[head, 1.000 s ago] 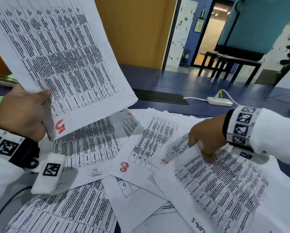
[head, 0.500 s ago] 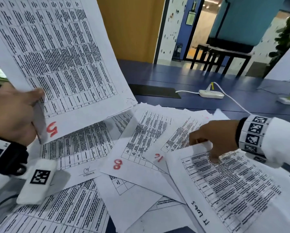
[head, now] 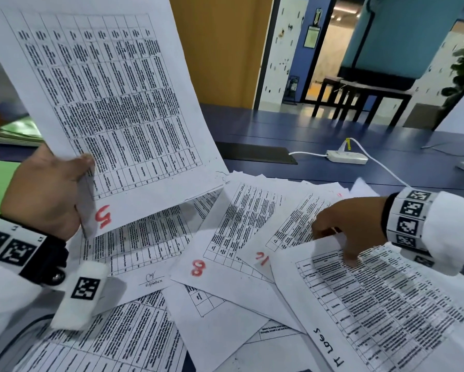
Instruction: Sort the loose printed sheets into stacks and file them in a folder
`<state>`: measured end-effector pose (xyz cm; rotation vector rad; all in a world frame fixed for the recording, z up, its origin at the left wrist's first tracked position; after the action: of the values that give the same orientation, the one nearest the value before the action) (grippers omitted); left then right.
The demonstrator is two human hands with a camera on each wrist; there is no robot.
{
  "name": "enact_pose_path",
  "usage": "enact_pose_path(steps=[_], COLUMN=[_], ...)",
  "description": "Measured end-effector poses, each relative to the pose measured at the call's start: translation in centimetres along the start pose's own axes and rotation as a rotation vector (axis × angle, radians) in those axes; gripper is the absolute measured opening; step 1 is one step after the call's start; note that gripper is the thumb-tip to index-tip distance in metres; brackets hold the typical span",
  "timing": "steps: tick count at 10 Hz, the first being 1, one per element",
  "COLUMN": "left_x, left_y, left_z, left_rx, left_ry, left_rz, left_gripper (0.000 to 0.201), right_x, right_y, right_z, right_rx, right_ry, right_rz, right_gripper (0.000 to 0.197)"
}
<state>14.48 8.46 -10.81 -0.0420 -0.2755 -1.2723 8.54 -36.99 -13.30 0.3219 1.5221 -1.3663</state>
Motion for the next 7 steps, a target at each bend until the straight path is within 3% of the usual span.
enact_pose_path(steps=[1,4,6,7], left_x=[0.2,0.1,0.1,0.3], left_y=[0.4,-0.5,-0.6,-0.9], left_z=[-0.4,0.1,0.2,0.3], left_rx=[-0.031,0.013,-0.028,-0.045], left_ry=[-0.082,-0.071,-0.073,-0.07], left_rz=[-0.023,0.016,0.007,-0.021], left_gripper=[0.043,0.031,0.034,0.034], right_x=[-0.3,-0.2,-0.4,-3.6], right_y=[0.2,-0.7,-0.9,-1.7], right_z=[0.0,0.4,-0.4,-1.1], right_rx=[-0.015,0.039,0.069,0.026], right_ry=[0.001,0.116,0.07,0.173], right_rz=[0.046,0.055,-0.01,0.095], right_gripper=[0.042,0.053,0.026,0.019])
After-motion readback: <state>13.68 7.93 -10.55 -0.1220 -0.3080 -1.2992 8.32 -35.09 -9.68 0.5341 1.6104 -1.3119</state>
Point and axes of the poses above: each hand's wrist, its own y-axis towards the middle knuckle, its own x-axis out of the palm, z = x × y, the point moved 9 cm from there along y, towards the middle knuckle, and after that the axes turned 8 degrees about -x, right-handed, at the moved point
